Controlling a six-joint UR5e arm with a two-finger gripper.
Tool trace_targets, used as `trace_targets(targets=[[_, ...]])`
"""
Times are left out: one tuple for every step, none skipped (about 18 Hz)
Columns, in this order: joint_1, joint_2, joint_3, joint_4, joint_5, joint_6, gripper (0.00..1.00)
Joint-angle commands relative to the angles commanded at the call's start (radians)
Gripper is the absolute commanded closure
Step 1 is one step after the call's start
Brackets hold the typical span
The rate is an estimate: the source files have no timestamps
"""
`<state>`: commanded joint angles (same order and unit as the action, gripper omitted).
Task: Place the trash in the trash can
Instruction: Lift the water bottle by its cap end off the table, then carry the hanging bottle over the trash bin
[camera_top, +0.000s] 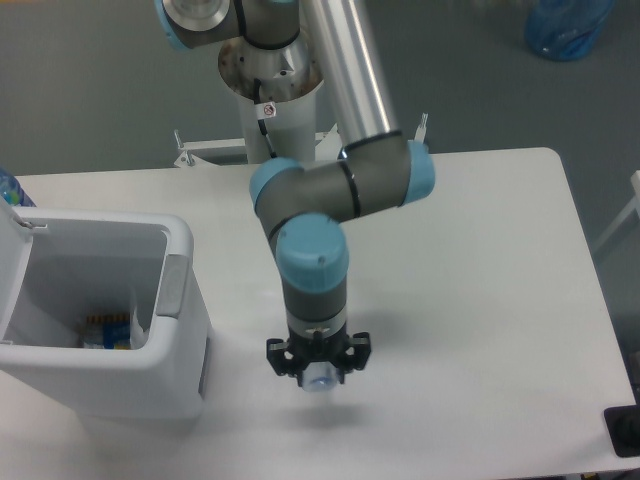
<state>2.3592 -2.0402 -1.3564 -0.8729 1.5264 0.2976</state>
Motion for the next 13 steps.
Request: trace_targets(targets=[[0.014,0.002,0.035,0.0,-0.021,-0.005,0.51],[0.023,0.003,0.06,0.005,-0.05,-0.009,0.51],[0.032,0.003,0.085,0.011,-0.073,-0.012,0.51],[0.043,0.005,0.105,0.014,-0.095,-0.018,0.51],[0.052,0.006,0.124,0.015,-0.118,-0.037,0.51],[0.058,0.011,0.141,0.024,-0.144,-0.067,0.51],[0.069,0.017,0.151,0.04,-0.167,-0.095,0.5],[0.08,0.028,0.154,0.058,-0.19,-0.112,0.51],[0.083,0.038,0.155,0.077,-0.218,-0.129,0.51],[0.086,0.043,0.158,0.093,-0.244,-0.143,0.51],[0.089,0.045,0.163,0.107,-0.259,-0.161,0.51],[0.092,0.055,0.172,0.112,-0.27,-0.181,0.51],[0.092,0.066,0.177,0.112,-0.285,-0.195,0.51]])
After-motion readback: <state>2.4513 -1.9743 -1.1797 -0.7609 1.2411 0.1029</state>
